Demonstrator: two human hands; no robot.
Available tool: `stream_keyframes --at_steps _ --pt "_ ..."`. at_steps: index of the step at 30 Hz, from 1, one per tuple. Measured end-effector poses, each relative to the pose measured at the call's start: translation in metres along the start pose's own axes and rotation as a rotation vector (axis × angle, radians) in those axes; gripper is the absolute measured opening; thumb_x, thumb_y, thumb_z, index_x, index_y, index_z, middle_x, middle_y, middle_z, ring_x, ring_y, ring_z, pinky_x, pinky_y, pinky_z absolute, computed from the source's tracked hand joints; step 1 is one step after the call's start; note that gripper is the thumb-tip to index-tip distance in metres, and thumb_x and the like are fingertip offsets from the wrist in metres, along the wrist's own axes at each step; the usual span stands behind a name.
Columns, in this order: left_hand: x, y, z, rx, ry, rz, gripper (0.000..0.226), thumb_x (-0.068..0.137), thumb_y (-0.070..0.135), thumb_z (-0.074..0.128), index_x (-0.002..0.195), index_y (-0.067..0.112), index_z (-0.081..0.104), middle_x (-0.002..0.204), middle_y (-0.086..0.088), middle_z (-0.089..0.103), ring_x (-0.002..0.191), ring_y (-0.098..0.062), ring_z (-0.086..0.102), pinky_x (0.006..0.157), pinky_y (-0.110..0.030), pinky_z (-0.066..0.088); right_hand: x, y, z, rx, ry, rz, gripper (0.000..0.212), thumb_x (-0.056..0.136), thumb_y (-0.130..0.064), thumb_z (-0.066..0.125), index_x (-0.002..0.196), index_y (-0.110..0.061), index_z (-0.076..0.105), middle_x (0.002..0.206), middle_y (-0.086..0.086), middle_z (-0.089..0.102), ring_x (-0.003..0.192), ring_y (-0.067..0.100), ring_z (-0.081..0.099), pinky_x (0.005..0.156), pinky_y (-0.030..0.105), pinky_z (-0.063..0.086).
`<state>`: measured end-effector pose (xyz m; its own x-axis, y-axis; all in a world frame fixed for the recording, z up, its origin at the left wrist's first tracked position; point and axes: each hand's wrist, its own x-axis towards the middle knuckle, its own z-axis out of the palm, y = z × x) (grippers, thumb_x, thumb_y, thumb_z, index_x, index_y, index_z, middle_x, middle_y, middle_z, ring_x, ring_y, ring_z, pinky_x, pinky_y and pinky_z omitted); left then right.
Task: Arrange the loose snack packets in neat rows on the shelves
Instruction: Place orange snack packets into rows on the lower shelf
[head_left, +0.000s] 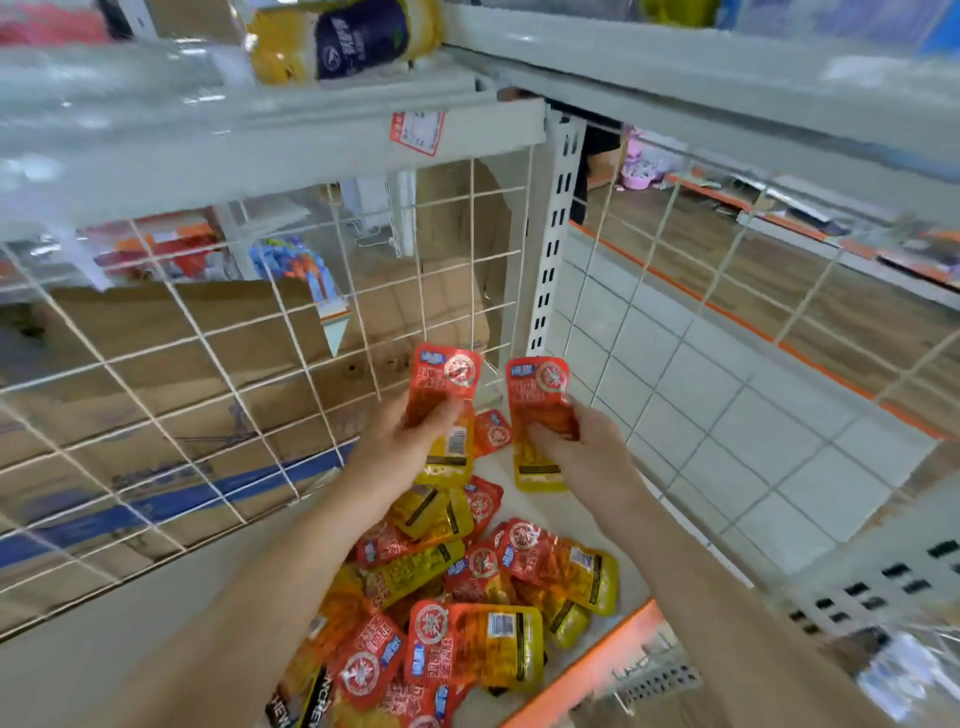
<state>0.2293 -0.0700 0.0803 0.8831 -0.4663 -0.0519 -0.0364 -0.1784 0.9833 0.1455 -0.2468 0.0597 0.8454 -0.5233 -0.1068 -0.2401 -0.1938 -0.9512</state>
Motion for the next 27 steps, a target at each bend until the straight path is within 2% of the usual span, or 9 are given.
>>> stream_keyframes --at_steps 3,7,11,14,16,18,21,24,27 --pt "-0.034 0.010 -0.021 -0.193 0.079 -0.071 0.028 0.079 0.056 0.066 0.102 0.041 0.066 0.100 0.011 0.076 0.099 -0.016 0.071 0.099 -0.044 0.051 -0.031 -0.032 0.012 0.096 -0.040 -0.021 0.014 0.089 -0.015 0.071 0.098 -0.024 0.070 0.094 -0.002 0.076 0.088 0.013 0.071 0.084 0.031 0.055" --pt "-0.079 0.015 -0.057 -0.268 0.134 -0.075 0.019 0.086 0.042 0.070 0.104 0.035 0.070 0.096 0.006 0.078 0.091 -0.020 0.075 0.097 -0.052 0.053 -0.076 -0.059 0.038 0.165 -0.031 -0.021 0.011 0.087 -0.019 0.075 0.097 -0.020 0.070 0.090 0.000 0.077 0.085 0.018 0.074 0.081 0.036 0.058" --pt "-0.121 0.006 -0.090 -0.221 0.214 -0.069 0.007 0.091 0.034 0.070 0.096 0.029 0.070 0.090 0.004 0.078 0.082 -0.018 0.076 0.087 -0.045 0.058 -0.118 -0.071 0.070 0.126 -0.016 -0.068 0.006 0.085 -0.019 0.077 0.090 -0.020 0.074 0.083 0.000 0.077 0.080 0.021 0.074 0.078 0.039 0.059" --pt "-0.151 0.001 -0.107 -0.205 0.246 -0.026 0.001 0.092 0.026 0.070 0.091 0.026 0.071 0.084 0.007 0.078 0.072 -0.009 0.074 0.069 -0.029 0.058 -0.146 -0.074 0.092 0.106 -0.003 -0.091 0.008 0.084 -0.014 0.078 0.086 -0.021 0.075 0.080 0.001 0.077 0.079 0.022 0.074 0.076 0.038 0.059" --pt "-0.168 -0.003 -0.117 -0.229 0.261 0.004 0.011 0.092 0.021 0.070 0.083 0.027 0.070 0.071 0.013 0.075 0.064 -0.002 0.071 0.056 -0.017 0.053 -0.162 -0.075 0.105 0.080 0.001 -0.107 0.012 0.083 -0.012 0.078 0.092 -0.018 0.072 0.082 0.004 0.076 0.078 0.022 0.074 0.074 0.037 0.060" --pt "-0.185 -0.005 -0.125 -0.255 0.279 -0.008 0.013 0.092 0.020 0.070 0.080 0.026 0.069 0.066 0.014 0.073 0.060 -0.001 0.070 0.050 -0.013 0.050 -0.177 -0.076 0.115 0.064 0.010 -0.135 0.016 0.083 -0.013 0.079 0.092 -0.020 0.068 0.082 0.002 0.076 0.076 0.018 0.074 0.071 0.035 0.060" --pt "-0.209 -0.007 -0.135 -0.269 0.287 -0.017 0.016 0.093 0.020 0.070 0.079 0.028 0.068 0.068 0.015 0.074 0.059 0.000 0.070 0.047 -0.011 0.048 -0.193 -0.076 0.125 0.040 0.026 -0.147 0.024 0.082 -0.016 0.079 0.103 -0.018 0.066 0.084 0.000 0.075 0.075 0.016 0.074 0.071 0.035 0.061" --pt "-0.232 -0.010 -0.142 -0.220 0.329 -0.019 0.022 0.092 0.017 0.071 0.078 0.032 0.064 0.064 0.019 0.071 0.058 0.003 0.068 0.048 -0.011 0.048 -0.204 -0.072 0.133 -0.060 0.017 -0.191 0.025 0.083 -0.025 0.078 0.105 -0.024 0.064 0.094 -0.002 0.074 0.086 0.019 0.072 0.082 0.046 0.059" --pt "-0.251 -0.015 -0.144 -0.143 0.447 -0.022 0.012 0.089 0.020 0.074 0.089 0.031 0.069 0.089 0.008 0.076 0.075 -0.005 0.073 0.068 -0.024 0.058 -0.217 -0.067 0.139 -0.135 -0.032 -0.239 0.024 0.087 -0.030 0.074 0.101 -0.031 0.054 0.102 -0.006 0.069 0.096 0.017 0.067 0.090 0.047 0.055"
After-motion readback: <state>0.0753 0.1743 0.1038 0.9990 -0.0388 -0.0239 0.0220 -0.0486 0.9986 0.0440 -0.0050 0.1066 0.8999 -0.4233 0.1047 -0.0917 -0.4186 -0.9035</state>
